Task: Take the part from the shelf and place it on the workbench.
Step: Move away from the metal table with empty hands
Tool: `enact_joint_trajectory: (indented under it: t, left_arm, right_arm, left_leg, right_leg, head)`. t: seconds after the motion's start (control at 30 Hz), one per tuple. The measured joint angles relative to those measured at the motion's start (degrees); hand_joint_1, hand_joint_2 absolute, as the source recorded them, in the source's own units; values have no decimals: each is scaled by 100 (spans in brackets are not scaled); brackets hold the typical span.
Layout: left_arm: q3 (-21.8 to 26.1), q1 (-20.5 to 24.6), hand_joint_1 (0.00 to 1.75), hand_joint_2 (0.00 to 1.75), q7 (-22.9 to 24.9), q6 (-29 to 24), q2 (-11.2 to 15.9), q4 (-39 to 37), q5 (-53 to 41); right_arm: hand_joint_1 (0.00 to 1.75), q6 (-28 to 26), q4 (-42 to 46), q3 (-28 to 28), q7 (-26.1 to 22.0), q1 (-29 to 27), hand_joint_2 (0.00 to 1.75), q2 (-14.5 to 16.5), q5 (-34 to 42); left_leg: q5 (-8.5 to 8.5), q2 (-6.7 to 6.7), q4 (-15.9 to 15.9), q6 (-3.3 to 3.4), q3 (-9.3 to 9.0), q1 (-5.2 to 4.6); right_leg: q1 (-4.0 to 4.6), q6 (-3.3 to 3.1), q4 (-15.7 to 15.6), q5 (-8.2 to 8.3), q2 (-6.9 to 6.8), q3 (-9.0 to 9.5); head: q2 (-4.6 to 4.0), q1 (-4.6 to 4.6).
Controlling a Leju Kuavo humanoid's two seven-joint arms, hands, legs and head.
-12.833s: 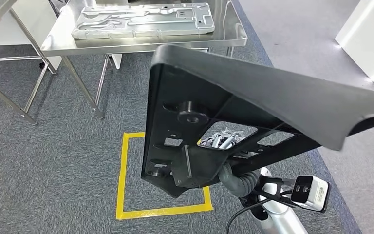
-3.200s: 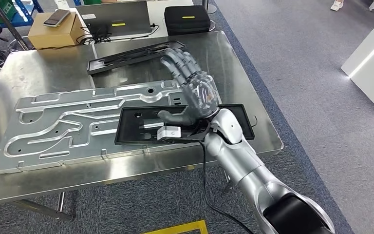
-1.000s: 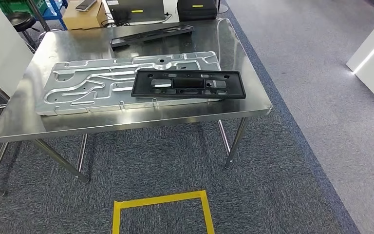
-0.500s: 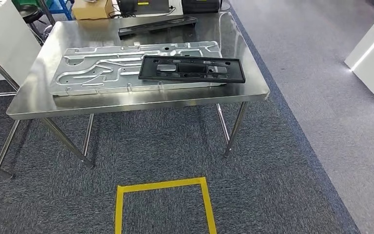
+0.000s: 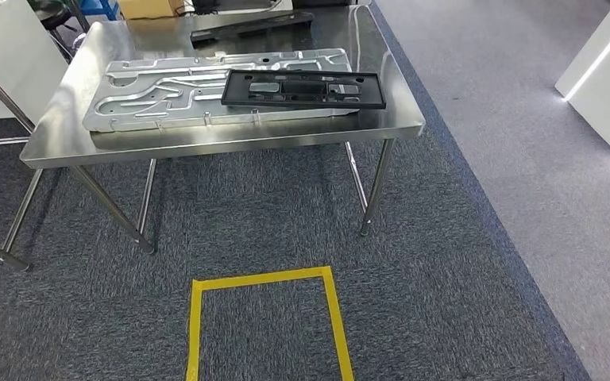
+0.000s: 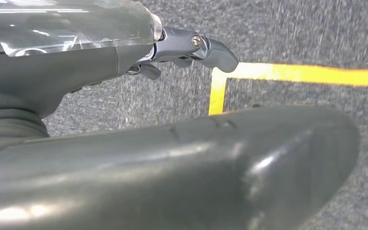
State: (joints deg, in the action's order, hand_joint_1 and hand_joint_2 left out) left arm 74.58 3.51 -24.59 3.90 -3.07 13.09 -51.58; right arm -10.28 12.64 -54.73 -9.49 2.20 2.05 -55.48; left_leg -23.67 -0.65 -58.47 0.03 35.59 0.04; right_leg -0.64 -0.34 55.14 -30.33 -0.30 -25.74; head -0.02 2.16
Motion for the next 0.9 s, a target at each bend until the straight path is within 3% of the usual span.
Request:
enact_joint_trajectory:
  t: [0.03, 0.1, 0.13, 0.17, 0.2, 0.23, 0.3, 0.37, 0.4, 0.5, 0.57, 0.63, 0.67, 0.7, 0.73, 0.77, 0.83, 0.9]
  left_arm:
    - [-8, -8, 0, 0, 3, 1, -1, -1, -2]
    - [-17, -14, 0, 0, 19, 1, -3, -3, -3]
    - [-20, -15, 0, 0, 28, 1, -3, -4, -3]
    - [-21, -14, 0, 0, 39, -1, -3, -4, -4]
    - [-22, -15, 0, 0, 56, -7, -3, -4, -7]
    - [-24, -15, 0, 0, 78, -14, -3, -4, -11]
    - [-29, -6, 0, 0, 120, -31, 0, -4, -21]
    - [-33, 12, 0, 0, 137, -39, 4, -4, -32]
    - [-34, 20, 0, 0, 140, -42, 7, -4, -37]
    - [-36, 11, 0, 0, 154, -44, 4, -4, -49]
    - [-37, 11, 0, 0, 167, -44, 1, -4, -54]
    - [-38, 16, 0, 0, 179, -44, 1, -4, -56]
    - [-38, 15, 0, 0, 186, -44, 2, -4, -58]
    - [-38, 14, 0, 0, 195, -44, 2, -4, -60]
    - [-38, 15, 0, 0, 205, -44, 3, -4, -63]
    - [-38, 16, 0, 0, 213, -43, 2, -4, -67]
    - [-38, 20, 0, 0, 221, -36, -1, -5, -79]
    - [-38, 25, 0, 0, 225, -30, -4, -6, -92]
  right_arm:
    - [0, 2, -3, 0, 2, -1, 0, 4, 2]
    - [0, 8, -5, 0, 4, -4, 0, 9, 2]
    - [0, 11, -5, 0, 5, -11, 0, 9, -1]
    - [0, 17, -6, 0, 4, -15, 0, 9, -4]
    - [0, 28, -7, 0, 3, -16, 0, 9, -7]
    - [0, 39, -8, 0, 2, -16, 0, 10, -10]
    - [0, 56, -11, 0, -1, -14, 0, 15, -12]
    - [0, 60, -14, 0, -2, -12, 0, 23, -13]
    - [0, 65, -14, 0, -2, -10, 0, 26, -13]
    - [0, 111, -14, -1, 4, -5, 0, 23, -19]
    - [0, 182, -20, -3, 31, -7, 0, 22, -20]
    - [0, 301, -27, -11, 92, -7, 0, 22, -14]
    - [0, 368, -30, -19, 127, -7, 0, 19, -7]
    - [0, 436, -31, -31, 166, -7, 0, 16, 5]
    - [0, 492, -31, -43, 204, -7, 0, 14, 20]
    - [0, 536, -32, -55, 247, -6, 0, 13, 41]
    - [0, 592, -32, -85, 332, 1, 87, 11, 75]
    - [0, 610, -32, -117, 393, 6, 175, 10, 88]
  left_leg:
    - [-185, 9, -157, -26, 72, 9]
    - [-741, 19, -772, -67, 267, 28]
    - [-929, 19, -1137, -82, 349, 33]
    - [-983, 19, -1424, -91, 386, 36]
    - [-904, 19, -1544, -92, 343, 38]
    - [-745, 19, -1446, -81, 190, 39]
    - [-513, 19, -687, -31, -393, 34]
    - [-566, 19, 86, 30, -892, 13]
    - [-626, 19, 273, 57, -987, 0]
    - [-584, 11, 381, 162, -958, 14]
    - [-509, -1, 404, 235, -902, 26]
    - [-460, -4, 389, 267, -817, 10]
    - [-443, -3, 375, 268, -781, 3]
    - [-432, -3, 355, 267, -750, -1]
    - [-428, -2, 332, 263, -731, -3]
    - [-430, 0, 311, 257, -727, -4]
    - [-440, 2, 266, 225, -715, -16]
    - [-442, 2, 237, 170, -687, -31]
  right_leg:
    - [-10, -45, -14, 59, -12, -63]
    - [-2, -97, -15, 173, -28, -209]
    - [4, -99, -9, 229, -33, -282]
    - [9, -97, 2, 284, -38, -357]
    - [13, -90, 17, 334, -40, -431]
    - [16, -79, 35, 378, -40, -499]
    - [22, -48, 74, 443, -39, -592]
    - [37, 7, 108, 493, -43, -638]
    - [42, 42, 116, 520, -48, -652]
    - [38, 152, 184, 515, -40, -700]
    - [23, 200, 625, 189, -10, -890]
    - [10, 232, 1413, -261, 5, -1214]
    - [3, 243, 1704, -376, 5, -1319]
    - [-2, 246, 1791, -374, 5, -1320]
    - [-6, 241, 1640, -265, 5, -1202]
    - [-8, 226, 1290, -87, 5, -986]
    - [7, 168, 479, 187, 6, -536]
    - [36, 114, 121, 246, 7, -374]
  head:
    - [0, 1]
    - [0, 1]
    - [0, 1]
    - [0, 0]
    - [0, 0]
    - [0, 0]
    - [0, 1]
    - [0, 1]
    - [0, 0]
    - [0, 0]
    - [0, 0]
    - [0, 0]
    - [0, 0]
    - [0, 0]
    - [0, 0]
    - [0, 0]
    - [0, 0]
    - [0, 0]
